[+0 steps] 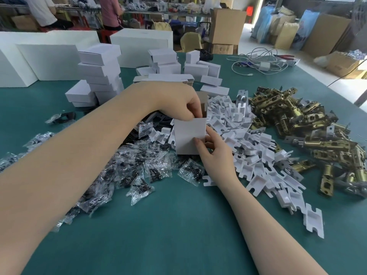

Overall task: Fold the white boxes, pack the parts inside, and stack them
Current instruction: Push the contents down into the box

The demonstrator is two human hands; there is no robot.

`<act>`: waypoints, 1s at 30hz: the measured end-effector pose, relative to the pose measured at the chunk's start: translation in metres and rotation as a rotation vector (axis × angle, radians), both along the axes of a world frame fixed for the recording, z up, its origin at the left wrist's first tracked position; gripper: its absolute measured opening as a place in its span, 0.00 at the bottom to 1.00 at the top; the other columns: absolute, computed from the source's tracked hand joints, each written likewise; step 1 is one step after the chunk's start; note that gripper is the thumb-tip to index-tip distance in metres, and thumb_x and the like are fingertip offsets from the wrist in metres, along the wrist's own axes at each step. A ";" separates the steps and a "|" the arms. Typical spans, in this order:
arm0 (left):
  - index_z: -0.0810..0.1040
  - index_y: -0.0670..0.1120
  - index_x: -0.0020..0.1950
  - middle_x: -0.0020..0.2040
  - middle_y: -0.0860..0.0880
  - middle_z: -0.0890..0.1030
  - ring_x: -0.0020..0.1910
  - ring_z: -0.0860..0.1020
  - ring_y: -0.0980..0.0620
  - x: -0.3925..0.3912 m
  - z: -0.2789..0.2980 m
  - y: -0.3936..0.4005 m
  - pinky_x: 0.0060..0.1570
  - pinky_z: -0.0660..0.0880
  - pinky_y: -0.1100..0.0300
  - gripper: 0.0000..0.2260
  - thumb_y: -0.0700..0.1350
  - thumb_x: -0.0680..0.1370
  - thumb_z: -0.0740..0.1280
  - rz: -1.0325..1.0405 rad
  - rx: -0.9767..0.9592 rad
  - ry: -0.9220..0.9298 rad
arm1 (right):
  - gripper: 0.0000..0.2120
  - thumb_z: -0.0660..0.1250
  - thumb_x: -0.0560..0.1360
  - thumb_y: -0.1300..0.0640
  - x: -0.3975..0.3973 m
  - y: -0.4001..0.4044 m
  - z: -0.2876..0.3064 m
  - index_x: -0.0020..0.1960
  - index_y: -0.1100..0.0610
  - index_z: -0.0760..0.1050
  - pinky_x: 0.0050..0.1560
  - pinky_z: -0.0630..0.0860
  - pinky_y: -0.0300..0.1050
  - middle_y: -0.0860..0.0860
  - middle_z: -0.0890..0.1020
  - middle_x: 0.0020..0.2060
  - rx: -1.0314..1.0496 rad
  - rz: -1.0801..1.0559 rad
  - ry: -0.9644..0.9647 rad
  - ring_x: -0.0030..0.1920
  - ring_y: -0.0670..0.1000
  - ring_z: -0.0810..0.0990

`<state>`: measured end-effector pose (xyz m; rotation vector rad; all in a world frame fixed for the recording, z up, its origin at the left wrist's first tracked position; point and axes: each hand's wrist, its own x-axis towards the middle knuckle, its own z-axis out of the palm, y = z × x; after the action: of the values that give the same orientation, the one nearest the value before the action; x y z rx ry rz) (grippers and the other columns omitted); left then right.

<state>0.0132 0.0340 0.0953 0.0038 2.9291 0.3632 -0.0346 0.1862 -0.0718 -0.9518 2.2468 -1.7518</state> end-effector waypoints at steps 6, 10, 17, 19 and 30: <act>0.82 0.51 0.58 0.43 0.63 0.79 0.39 0.76 0.70 0.004 -0.003 -0.002 0.38 0.73 0.76 0.11 0.41 0.79 0.66 0.013 -0.020 0.070 | 0.19 0.65 0.80 0.52 0.002 0.001 0.002 0.71 0.43 0.70 0.38 0.71 0.30 0.40 0.80 0.44 -0.014 0.006 -0.013 0.46 0.41 0.79; 0.82 0.52 0.57 0.39 0.64 0.76 0.36 0.74 0.70 0.003 -0.004 -0.001 0.34 0.68 0.77 0.10 0.43 0.80 0.65 -0.001 -0.115 0.081 | 0.21 0.65 0.80 0.51 0.002 0.001 0.002 0.73 0.45 0.68 0.38 0.72 0.33 0.43 0.80 0.46 0.005 0.005 -0.019 0.46 0.41 0.79; 0.84 0.51 0.57 0.44 0.61 0.80 0.42 0.77 0.62 0.004 -0.008 -0.001 0.38 0.67 0.76 0.09 0.47 0.79 0.67 -0.020 -0.149 0.090 | 0.19 0.64 0.80 0.51 0.001 0.000 0.002 0.71 0.44 0.70 0.39 0.73 0.33 0.41 0.80 0.44 0.000 0.003 -0.007 0.45 0.40 0.78; 0.84 0.55 0.55 0.42 0.67 0.77 0.41 0.75 0.70 0.009 -0.005 -0.007 0.39 0.66 0.78 0.07 0.50 0.79 0.68 -0.018 -0.048 0.203 | 0.19 0.65 0.80 0.51 0.000 -0.001 0.001 0.71 0.44 0.70 0.37 0.70 0.29 0.41 0.79 0.43 0.006 -0.015 -0.011 0.44 0.38 0.77; 0.81 0.50 0.53 0.42 0.51 0.84 0.40 0.82 0.52 0.074 -0.019 -0.111 0.45 0.80 0.56 0.09 0.53 0.77 0.71 0.565 -0.296 -0.405 | 0.21 0.65 0.80 0.49 -0.003 -0.002 -0.003 0.72 0.44 0.69 0.41 0.72 0.30 0.40 0.79 0.45 0.037 -0.036 -0.022 0.46 0.36 0.77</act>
<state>0.0873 -0.0775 0.0759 -0.8426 2.4982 -0.0070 -0.0377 0.1837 -0.0749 -0.8863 2.2887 -1.7203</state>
